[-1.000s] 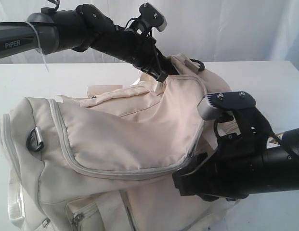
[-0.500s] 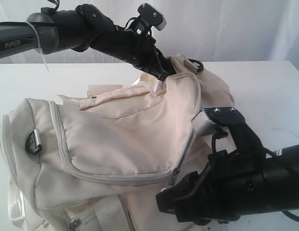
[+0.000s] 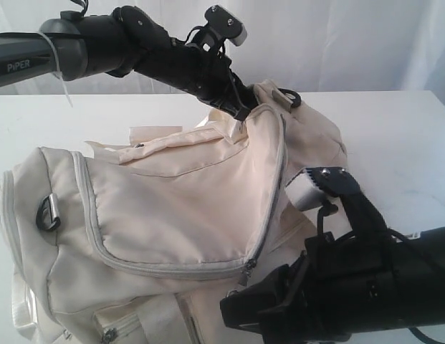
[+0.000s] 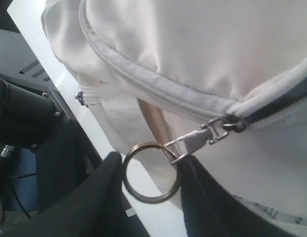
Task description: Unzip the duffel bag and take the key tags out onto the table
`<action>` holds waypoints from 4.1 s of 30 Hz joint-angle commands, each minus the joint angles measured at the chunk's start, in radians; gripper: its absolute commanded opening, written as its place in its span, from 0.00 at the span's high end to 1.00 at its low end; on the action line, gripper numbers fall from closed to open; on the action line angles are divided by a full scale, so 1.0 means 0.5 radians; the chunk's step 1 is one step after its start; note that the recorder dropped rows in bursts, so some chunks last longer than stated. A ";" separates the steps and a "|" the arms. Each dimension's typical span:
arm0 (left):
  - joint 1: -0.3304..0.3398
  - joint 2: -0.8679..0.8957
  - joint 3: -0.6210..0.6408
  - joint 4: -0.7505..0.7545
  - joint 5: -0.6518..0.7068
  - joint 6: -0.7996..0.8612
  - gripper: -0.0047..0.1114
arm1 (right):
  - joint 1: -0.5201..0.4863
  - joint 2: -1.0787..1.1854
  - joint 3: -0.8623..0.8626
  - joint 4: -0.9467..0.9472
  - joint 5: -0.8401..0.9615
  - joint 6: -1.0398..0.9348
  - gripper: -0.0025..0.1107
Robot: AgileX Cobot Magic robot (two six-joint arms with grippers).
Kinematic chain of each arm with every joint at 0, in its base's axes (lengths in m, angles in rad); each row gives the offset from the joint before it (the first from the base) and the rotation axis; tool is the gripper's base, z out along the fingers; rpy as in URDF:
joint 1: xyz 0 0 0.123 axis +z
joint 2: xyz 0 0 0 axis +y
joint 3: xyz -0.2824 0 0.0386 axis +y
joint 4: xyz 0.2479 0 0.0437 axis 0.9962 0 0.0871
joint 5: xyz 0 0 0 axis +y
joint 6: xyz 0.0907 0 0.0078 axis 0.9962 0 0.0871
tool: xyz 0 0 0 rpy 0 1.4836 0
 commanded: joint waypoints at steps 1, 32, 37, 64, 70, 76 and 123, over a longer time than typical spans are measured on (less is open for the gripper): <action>0.029 -0.027 -0.014 0.005 -0.043 -0.035 0.96 | -0.004 -0.012 0.014 0.018 0.082 -0.082 0.98; 0.029 -0.471 -0.014 0.458 0.807 -0.618 0.60 | -0.004 -0.389 -0.534 -2.159 0.171 1.523 0.29; 0.029 -0.647 0.141 0.482 0.907 -0.684 0.93 | -0.004 -0.527 -0.606 -2.617 0.171 1.858 0.29; -0.692 -1.791 1.884 0.120 0.490 -1.034 0.96 | -0.004 -0.008 -0.623 -2.942 -0.194 2.246 0.29; -0.812 -1.791 2.062 -0.031 0.161 -1.030 0.96 | -0.004 0.143 -0.623 -2.942 -0.279 2.302 0.29; -0.816 -1.791 2.124 -0.106 -0.002 -1.030 0.93 | -0.004 0.242 -0.623 -2.937 -0.304 2.609 0.29; -0.788 -1.074 2.027 -0.501 -0.725 -0.631 0.52 | -0.004 0.273 -0.623 -2.730 -0.324 2.755 0.72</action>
